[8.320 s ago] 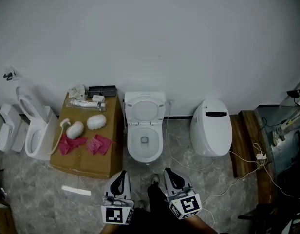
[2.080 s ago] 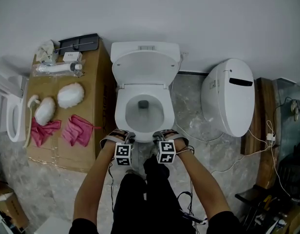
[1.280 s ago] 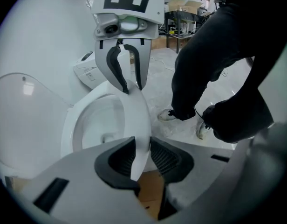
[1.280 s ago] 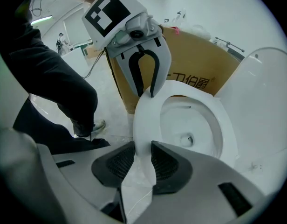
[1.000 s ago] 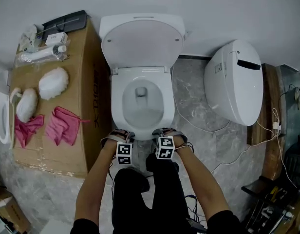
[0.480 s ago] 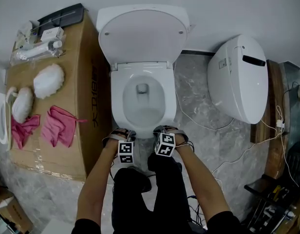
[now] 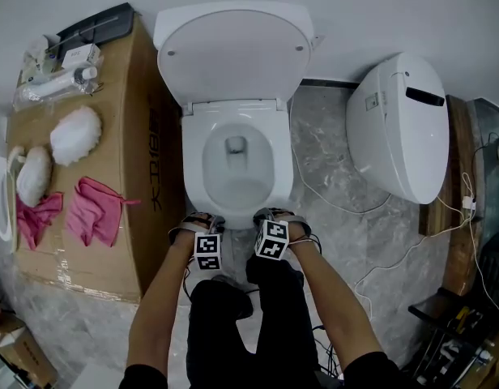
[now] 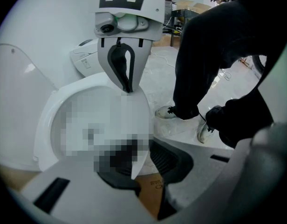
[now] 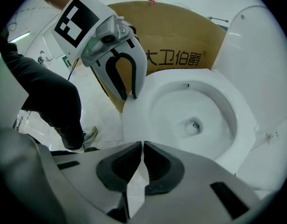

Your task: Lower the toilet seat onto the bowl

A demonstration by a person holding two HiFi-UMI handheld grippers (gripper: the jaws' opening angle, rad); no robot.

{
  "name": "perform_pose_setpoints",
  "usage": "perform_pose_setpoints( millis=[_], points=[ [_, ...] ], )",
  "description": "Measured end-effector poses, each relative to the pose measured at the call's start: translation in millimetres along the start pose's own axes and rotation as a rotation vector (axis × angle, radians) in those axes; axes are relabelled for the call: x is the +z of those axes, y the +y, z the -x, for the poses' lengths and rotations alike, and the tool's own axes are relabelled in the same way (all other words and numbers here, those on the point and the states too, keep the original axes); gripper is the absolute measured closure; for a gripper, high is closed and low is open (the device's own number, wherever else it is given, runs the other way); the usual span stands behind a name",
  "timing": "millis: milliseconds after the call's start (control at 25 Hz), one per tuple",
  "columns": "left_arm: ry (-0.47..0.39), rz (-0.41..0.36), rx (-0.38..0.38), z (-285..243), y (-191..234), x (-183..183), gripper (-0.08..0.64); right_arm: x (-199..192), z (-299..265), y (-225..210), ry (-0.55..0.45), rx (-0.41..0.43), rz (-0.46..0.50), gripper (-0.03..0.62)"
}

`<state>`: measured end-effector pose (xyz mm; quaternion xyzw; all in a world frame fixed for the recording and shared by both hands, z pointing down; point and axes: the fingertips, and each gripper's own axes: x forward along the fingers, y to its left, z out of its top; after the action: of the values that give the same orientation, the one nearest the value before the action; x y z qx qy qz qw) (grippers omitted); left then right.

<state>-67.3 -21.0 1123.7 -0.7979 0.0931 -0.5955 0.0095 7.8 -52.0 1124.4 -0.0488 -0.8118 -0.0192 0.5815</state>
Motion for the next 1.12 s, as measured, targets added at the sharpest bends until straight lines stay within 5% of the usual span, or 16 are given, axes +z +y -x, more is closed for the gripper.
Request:
perform_pose_setpoints(
  millis=[320,480,760,960,1120],
  points=[
    [-0.033,0.086,0.051,42.4,-1.9,17.1,0.494,3.9,33.9,14.4,0.019,-0.037,-0.123,0.552],
    [-0.089,0.200,0.075,100.7,6.0,36.6,0.494,26.7,95.7,8.3,-0.049,-0.127,-0.338,0.555],
    [-0.289,0.595,0.333,263.6,66.7,74.9,0.543,93.8,272.2,-26.4,-0.314,-0.312,-0.680,0.560],
    [-0.452,0.911,0.534,403.8,102.0,90.5,0.548,140.1,414.7,-45.1,-0.540,-0.478,-0.770,0.560],
    [-0.590,1.010,0.682,514.9,115.4,114.3,0.549,171.3,521.9,-42.5,-0.706,-0.574,-0.802,0.560]
  ],
)
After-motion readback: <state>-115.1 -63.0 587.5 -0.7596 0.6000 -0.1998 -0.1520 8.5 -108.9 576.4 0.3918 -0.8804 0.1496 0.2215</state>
